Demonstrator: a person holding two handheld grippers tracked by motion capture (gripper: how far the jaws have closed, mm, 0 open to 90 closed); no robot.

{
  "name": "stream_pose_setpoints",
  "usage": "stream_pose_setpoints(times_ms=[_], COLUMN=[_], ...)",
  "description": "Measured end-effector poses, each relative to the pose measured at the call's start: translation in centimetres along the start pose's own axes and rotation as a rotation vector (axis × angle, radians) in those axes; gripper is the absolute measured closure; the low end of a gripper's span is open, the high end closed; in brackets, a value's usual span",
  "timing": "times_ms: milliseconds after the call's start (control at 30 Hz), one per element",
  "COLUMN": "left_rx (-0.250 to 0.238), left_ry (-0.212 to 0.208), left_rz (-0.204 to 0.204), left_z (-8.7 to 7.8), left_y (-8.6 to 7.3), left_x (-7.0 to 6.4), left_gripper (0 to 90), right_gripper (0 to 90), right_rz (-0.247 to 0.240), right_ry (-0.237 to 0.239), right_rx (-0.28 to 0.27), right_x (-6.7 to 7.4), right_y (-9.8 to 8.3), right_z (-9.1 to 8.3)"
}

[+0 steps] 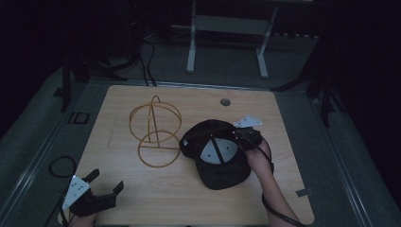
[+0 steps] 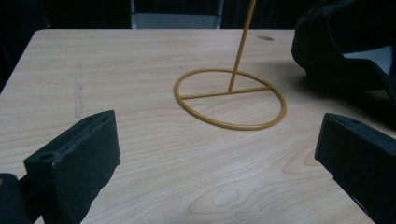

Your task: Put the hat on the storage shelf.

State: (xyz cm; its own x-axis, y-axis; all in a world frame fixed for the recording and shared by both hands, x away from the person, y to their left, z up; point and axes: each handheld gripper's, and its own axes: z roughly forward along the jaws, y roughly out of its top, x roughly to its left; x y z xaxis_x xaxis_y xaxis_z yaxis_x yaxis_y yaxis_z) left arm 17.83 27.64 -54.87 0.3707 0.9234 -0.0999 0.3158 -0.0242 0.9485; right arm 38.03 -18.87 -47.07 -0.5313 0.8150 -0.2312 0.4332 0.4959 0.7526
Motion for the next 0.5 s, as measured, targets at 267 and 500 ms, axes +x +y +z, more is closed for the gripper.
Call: stream_pose_setpoints(times_ms=[267, 500], left_rx=[-0.001, 0.004], left_ry=[0.004, -0.029], left_rz=[0.0, 0.003], left_z=[-0.1, 0.0], left_y=[0.1, 0.3], left_x=[-0.1, -1.2], left_gripper=[0.4, 0.5], right_gripper=[88.3, 88.3], right_rz=[0.03, 0.041], right_ry=[0.033, 0.033], right_rx=[-0.096, -0.169], right_x=[-0.1, -0.3], right_y=[1.5, 2.8], right_z=[-2.3, -4.5])
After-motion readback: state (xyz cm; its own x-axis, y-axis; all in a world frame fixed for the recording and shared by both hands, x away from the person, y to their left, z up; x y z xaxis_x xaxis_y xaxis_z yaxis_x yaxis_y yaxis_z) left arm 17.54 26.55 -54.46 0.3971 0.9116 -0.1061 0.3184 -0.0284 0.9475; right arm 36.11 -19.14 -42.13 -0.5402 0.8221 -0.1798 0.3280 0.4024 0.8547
